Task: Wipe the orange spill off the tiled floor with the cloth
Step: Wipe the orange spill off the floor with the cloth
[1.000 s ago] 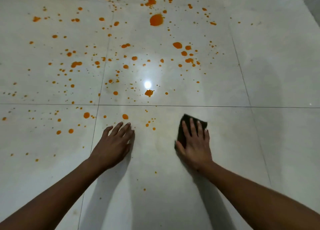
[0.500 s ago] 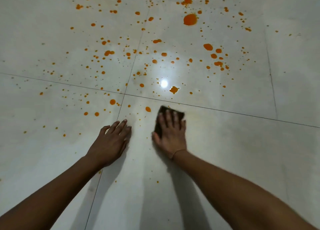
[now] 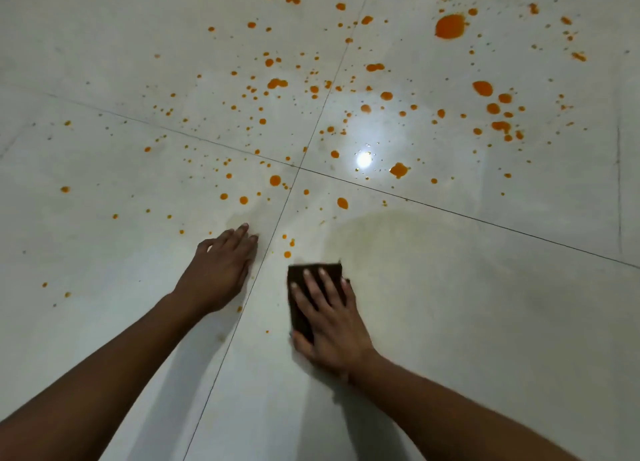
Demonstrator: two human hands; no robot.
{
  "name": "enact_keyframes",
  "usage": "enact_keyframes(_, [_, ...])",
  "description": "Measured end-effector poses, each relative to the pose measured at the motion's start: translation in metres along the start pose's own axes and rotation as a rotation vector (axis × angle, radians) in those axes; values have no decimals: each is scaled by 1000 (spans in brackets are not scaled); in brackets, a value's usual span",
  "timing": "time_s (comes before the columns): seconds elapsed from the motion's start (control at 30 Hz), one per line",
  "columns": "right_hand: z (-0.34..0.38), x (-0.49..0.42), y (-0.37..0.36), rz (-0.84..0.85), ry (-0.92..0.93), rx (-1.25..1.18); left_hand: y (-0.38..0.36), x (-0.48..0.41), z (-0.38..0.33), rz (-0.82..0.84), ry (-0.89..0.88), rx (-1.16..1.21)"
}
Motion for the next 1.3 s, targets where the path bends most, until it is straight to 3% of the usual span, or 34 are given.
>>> enact_keyframes(0.1, [-55,55,23,40,108,85,-6,15,16,63,45,-16])
enact_keyframes(0.17, [-80,24,33,-18,-52,107,-10,26,22,41,50,-12])
enact_keyframes(0.23, [-55,-33,26,-108,-213,37,-13,37,28,3,74,6])
enact_keyframes(0.3, [4,-51,-2,-91,-100,1,-18,49,36,-7,132,20])
enact_keyframes(0.37, [43,-13,-24,63,127,1,-24,60,45,16,195,39])
enact_keyframes(0.4, [39,10,-22,142,211,3,-27,65,48,27,220,57])
enact_keyframes(0.47, [-2,9,-3,102,263,19,-34,77,53,42,257,92])
enact_keyframes(0.57, [-41,-77,25,-66,-118,48,-46,97,58,35,311,127])
enact_keyframes(0.63, [-4,-124,14,-64,-215,-22,-54,108,62,36,346,149])
enact_keyframes(0.73, [81,-85,-37,63,120,-14,-63,117,70,52,402,168])
enact_keyframes(0.8, [77,-30,-35,209,315,6,-65,119,72,69,413,180])
enact_keyframes(0.83, [53,-21,-23,206,370,25,-66,118,69,80,418,194])
enact_keyframes(0.87, [26,-25,-13,165,357,70,-67,116,67,93,425,203])
enact_keyframes(0.93, [-11,-65,5,39,142,112,-70,113,63,106,435,199])
enact_keyframes(1.0, [12,-118,4,-41,-99,42,-75,113,65,99,432,183])
enact_keyframes(1.03, [41,-128,-9,-39,-110,6,-78,115,67,89,427,178])
enact_keyframes(1.13, [105,-70,-49,128,220,-20,-81,121,71,57,427,182])
enact_keyframes(1.2, [80,-17,-35,241,363,13,-82,124,71,39,426,176])
enact_keyframes(1.27, [35,-26,-20,170,338,83,-85,125,71,37,430,180])
enact_keyframes(1.3, [25,-49,-14,121,234,111,-85,124,72,26,442,180])
Point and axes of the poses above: each hand's wrist, its own x-axis away from the middle knuckle, its own y-axis out of the back of the hand, z = x × y, the point moved 1 cm from there along -x, towards the middle knuckle, and after that the axes turned 11 degrees about -x, right-handed, at the moved point
